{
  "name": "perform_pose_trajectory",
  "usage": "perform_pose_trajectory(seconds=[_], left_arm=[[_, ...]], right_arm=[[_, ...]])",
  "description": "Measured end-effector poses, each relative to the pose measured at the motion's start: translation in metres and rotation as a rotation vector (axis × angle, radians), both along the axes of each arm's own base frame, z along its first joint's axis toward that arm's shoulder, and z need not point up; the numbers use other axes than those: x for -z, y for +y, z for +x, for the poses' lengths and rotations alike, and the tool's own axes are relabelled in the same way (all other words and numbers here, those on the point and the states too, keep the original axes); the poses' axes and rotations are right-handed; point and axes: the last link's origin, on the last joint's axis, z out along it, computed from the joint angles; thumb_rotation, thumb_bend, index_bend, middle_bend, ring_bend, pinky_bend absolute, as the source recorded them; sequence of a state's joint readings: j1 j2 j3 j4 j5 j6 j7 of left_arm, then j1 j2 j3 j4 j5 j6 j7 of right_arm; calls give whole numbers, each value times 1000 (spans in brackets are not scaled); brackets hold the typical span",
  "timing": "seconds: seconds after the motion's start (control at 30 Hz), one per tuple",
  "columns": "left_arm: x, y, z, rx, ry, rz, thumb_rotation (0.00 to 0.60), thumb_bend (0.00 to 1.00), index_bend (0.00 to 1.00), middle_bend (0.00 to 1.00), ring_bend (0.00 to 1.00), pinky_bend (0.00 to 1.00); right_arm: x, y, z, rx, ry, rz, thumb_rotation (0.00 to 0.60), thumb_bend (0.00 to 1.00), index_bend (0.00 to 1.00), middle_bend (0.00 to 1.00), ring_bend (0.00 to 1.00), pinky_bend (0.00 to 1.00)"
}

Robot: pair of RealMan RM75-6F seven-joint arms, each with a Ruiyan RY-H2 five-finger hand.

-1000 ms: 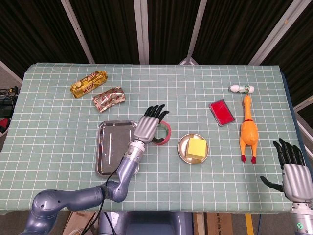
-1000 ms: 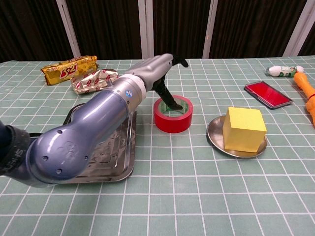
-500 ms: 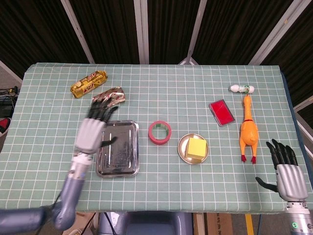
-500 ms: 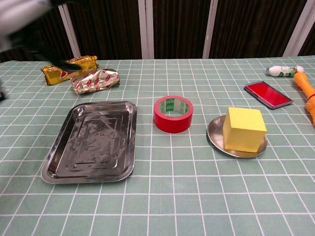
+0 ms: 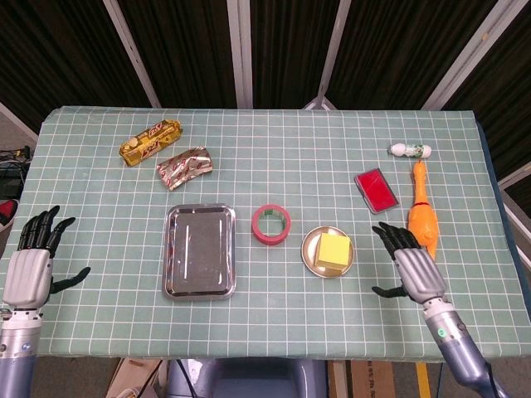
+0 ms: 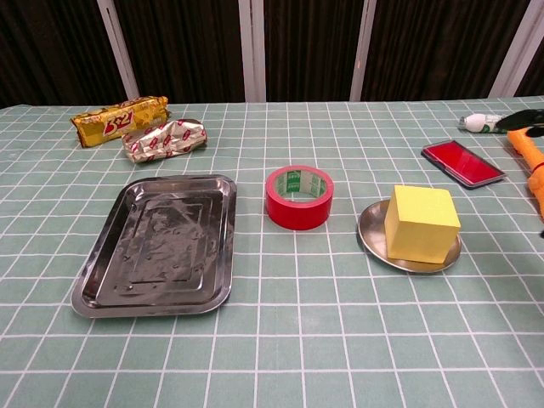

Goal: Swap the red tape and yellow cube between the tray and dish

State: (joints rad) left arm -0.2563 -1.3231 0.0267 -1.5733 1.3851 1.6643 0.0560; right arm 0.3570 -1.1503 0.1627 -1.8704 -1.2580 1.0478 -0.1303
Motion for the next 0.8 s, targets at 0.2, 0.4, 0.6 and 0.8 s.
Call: perform_pose_trajectory(seconds=[0.2,0.4,0.6,0.8], left_arm=[[12,5,0,-13,24,-34,600,0,183,0,0,0],[13,8,-1,-15,9,-23,600,0,184,0,0,0],[11,9,-1,-10,-12,-2,600,0,187,0,0,0],[9,10,-2,-16,-34,17,600,0,200,0,0,0]], right_arm=[[36,-30,30,18,-19,60,600,17,0,0,0,0],[68,-51,44,29,23,76,600,16,0,0,6,0],[83,-60,41,57,47,74,600,11,11,45,129,0],[94,-66,38,67,68,42,600,80,124,234,395,51]])
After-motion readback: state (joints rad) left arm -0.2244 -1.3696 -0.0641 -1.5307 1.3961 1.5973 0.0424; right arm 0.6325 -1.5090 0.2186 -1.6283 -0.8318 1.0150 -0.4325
